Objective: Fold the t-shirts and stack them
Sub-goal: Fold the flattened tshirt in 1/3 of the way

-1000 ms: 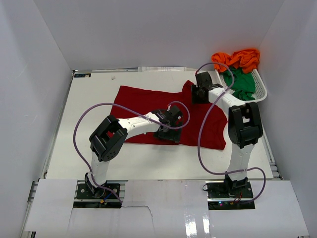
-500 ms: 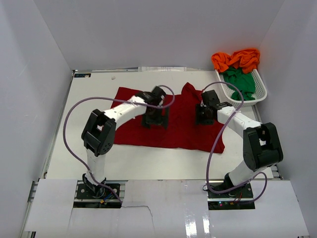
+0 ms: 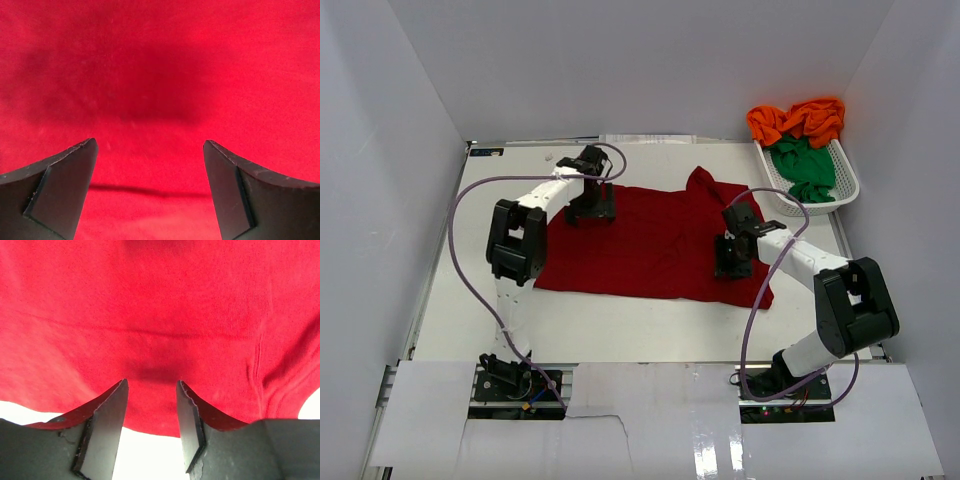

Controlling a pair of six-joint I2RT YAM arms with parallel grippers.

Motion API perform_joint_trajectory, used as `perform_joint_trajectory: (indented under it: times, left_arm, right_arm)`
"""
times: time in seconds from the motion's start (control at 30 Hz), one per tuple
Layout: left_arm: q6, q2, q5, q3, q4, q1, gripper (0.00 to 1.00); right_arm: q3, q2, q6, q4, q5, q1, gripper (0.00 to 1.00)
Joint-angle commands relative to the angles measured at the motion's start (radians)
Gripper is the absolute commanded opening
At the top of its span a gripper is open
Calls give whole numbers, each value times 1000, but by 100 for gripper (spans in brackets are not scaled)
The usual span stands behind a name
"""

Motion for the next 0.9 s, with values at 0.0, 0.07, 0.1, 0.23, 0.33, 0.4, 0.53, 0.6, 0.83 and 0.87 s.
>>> perform_joint_trajectory:
  times: [0.0,0.07,0.1,0.23,0.33,0.4,0.53,0.6,0.83,0.87]
  left_arm:
    - [3,51,-88,8,-32,-6,98]
    - [5,79,-126,-1,-30,-4,98]
    - [3,86,-134,-13,-30,-1,98]
    - [-15,94,-179,-65,-26,9,98]
    - [-26,77,-200,-122,-17,17,98]
    - [-32,51,-193,-153,-17,20,98]
    - [-51,-18,-173,-297,8,20,98]
    - [-60,-71,-160,-349,16,20,98]
    - [-78,-219,-140,-512,62,20,98]
    - [-77,-216,-145,-509,62,20,98]
  right_arm:
    - [-18,-9,42,-79,37,13,51]
    - [-38,5,60,-107,48,13,53]
    - [-47,8,66,-112,55,12,54]
    - [-79,19,97,-138,75,18,56]
    - [-95,20,108,-165,97,24,56]
    - [-105,16,112,-188,115,27,57]
    - [-113,8,112,-234,141,29,57]
    - [-115,7,111,-253,140,30,57]
    - [-80,14,94,-294,152,43,57]
    - [-55,11,83,-290,150,44,57]
